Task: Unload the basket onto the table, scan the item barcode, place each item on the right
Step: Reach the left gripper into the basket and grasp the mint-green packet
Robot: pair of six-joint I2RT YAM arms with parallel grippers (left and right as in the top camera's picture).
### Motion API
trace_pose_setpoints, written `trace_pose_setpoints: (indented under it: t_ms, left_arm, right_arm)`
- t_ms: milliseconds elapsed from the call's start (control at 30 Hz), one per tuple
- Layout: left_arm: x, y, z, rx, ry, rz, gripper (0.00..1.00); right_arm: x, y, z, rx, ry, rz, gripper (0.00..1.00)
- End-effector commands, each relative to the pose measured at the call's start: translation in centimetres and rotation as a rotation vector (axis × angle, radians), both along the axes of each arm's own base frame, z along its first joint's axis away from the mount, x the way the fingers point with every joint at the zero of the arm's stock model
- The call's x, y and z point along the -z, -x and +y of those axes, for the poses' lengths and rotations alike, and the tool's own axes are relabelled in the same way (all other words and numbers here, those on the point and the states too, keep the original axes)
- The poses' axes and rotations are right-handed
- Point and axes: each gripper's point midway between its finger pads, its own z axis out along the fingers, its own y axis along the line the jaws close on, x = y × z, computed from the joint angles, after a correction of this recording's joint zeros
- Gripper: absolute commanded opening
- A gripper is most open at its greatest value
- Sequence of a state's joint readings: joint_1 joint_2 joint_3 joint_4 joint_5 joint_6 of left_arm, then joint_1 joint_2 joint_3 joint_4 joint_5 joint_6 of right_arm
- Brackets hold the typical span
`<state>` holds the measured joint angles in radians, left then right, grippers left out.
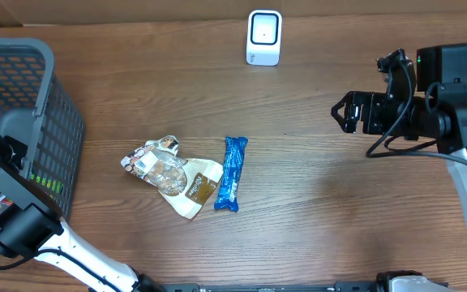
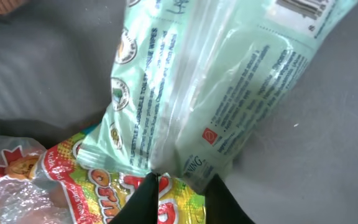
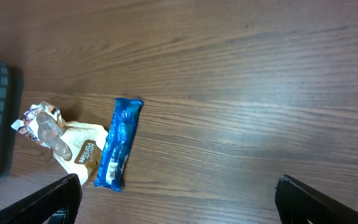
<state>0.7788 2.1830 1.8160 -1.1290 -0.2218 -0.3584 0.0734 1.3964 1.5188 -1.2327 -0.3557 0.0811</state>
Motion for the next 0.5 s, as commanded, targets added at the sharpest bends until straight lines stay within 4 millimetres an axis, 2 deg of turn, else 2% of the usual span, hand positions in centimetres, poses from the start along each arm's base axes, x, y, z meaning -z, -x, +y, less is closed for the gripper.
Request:
trace_pose_setpoints:
  t_ms: [0, 33, 67, 100, 133, 333, 467]
  left_arm:
    - [-0.1, 0.5, 0.5, -0.003, -0.015, 0.017, 0.27]
    - [-0.2, 0.4, 0.6, -0.003, -0.019, 0.013, 0.52]
    - [-0.4, 0.3, 0.7, -0.003, -0.026, 0.006, 0.73]
    - [-0.5, 0.1, 0.9, -0.003, -0.033, -0.002, 0.90]
    - [-0.6, -0.2, 1.2, -0.003, -0.043, -0.012, 0.99]
    - [-0.7, -1.2, 2.1, -0.001, -0.084, -0.052, 1.00]
    - [0.3, -1.6, 2.5, 0.016, -0.099, -0.064, 1.00]
  right_arm:
    - [-0.2, -0.3, 0.3, -0.013, -0.001, -0.001, 1.00]
    - [-0.1, -0.3, 0.3, -0.013, -0.001, 0.002, 1.00]
    - [-0.1, -0.3, 0.3, -0.013, -0.001, 0.003, 1.00]
    - [-0.1, -0.4, 0.3, -0.014, -0.001, 0.002, 1.00]
    - [-0.1, -0.4, 0.3, -0.014, -0.001, 0.001, 1.00]
    - [-0.1, -0.4, 0.3, -0.013, -0.001, 0.001, 1.00]
    - [-0.1, -0.4, 0.3, -0.013, -0.001, 0.002, 1.00]
